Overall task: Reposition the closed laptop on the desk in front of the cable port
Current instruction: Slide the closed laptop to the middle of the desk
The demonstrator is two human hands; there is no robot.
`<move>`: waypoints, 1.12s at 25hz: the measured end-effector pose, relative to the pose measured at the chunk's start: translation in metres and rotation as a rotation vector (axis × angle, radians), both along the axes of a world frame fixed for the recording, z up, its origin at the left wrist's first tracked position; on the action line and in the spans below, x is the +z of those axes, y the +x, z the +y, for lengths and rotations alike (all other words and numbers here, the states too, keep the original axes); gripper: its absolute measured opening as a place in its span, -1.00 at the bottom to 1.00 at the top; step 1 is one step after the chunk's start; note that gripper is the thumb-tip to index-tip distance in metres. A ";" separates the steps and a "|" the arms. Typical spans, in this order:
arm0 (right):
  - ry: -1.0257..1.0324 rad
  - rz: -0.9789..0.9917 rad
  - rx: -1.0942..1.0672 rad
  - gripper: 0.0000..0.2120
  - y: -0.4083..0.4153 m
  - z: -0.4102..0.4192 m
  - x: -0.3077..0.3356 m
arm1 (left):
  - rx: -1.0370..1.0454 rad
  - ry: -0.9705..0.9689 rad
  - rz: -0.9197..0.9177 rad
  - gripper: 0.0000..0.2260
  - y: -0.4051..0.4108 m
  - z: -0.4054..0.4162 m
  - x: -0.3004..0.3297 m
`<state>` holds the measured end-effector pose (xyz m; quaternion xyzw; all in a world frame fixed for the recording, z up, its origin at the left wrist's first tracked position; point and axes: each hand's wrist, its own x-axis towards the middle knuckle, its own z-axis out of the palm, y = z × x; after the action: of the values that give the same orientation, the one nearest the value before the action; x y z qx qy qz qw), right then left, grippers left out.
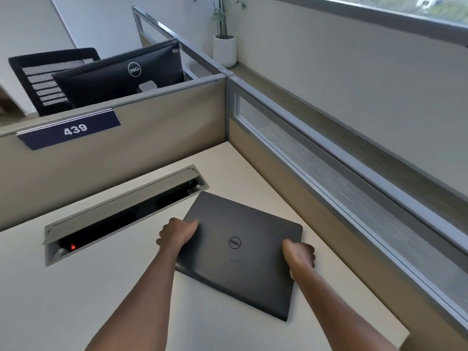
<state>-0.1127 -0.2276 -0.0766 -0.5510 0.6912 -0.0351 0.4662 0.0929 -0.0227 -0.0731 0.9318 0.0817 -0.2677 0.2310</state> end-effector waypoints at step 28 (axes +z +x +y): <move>-0.004 -0.112 0.820 -0.75 0.147 0.162 -0.002 | 0.713 -0.194 -0.040 -0.53 -0.106 0.269 -0.005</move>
<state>0.0344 -0.0651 -0.0786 -0.7790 0.3877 0.1223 0.4774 -0.0133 0.2465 -0.0783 0.8237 0.3708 -0.1584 0.3986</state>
